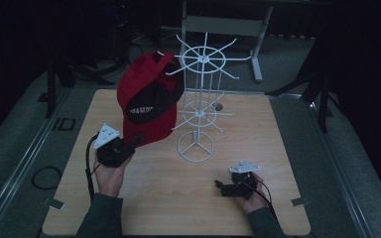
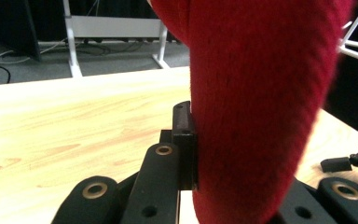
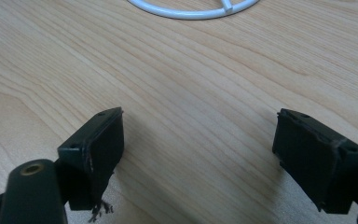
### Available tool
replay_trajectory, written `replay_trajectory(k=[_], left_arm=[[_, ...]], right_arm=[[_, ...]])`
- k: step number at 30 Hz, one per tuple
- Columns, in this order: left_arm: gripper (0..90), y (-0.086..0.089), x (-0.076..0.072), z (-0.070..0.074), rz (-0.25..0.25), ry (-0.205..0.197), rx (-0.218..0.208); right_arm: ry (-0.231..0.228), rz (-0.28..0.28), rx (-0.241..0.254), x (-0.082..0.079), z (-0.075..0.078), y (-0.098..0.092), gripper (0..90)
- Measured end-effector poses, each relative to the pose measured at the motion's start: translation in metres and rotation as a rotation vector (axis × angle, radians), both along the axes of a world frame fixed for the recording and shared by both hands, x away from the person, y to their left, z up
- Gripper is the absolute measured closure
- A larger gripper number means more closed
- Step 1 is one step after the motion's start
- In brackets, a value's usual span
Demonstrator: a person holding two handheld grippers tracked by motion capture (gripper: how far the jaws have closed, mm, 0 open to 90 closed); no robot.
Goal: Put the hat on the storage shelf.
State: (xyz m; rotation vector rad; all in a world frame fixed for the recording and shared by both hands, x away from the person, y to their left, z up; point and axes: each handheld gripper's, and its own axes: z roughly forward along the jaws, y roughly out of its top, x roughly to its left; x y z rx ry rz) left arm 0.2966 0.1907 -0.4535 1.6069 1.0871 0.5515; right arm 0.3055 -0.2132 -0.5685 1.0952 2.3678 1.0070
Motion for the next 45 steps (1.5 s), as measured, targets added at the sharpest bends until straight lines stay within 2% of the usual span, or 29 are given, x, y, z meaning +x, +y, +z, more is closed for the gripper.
replay_trajectory(k=[12, 27, 34, 42, 45], left_arm=[[83.0, -0.006, -0.003, -0.009, -0.031, 0.016, 0.006], [79.3, -0.013, -0.010, -0.012, -0.053, 0.025, 0.021], [73.1, -0.014, -0.012, -0.012, -0.054, 0.023, 0.023], [56.7, -0.015, -0.010, -0.016, -0.049, 0.043, 0.026], [52.3, -0.015, -0.008, -0.019, -0.050, 0.056, 0.011]], right_arm=[[0.002, -0.002, 0.000, 0.000, 0.000, 0.000, 16.3], [0.000, 0.000, -0.002, 0.000, 0.000, 0.000, 16.3], [0.000, 0.000, -0.002, 0.000, 0.000, 0.000, 16.3], [0.003, -0.001, 0.000, 0.000, 0.000, 0.000, 16.3], [0.003, -0.001, 0.000, -0.001, 0.000, 0.000, 16.3]])
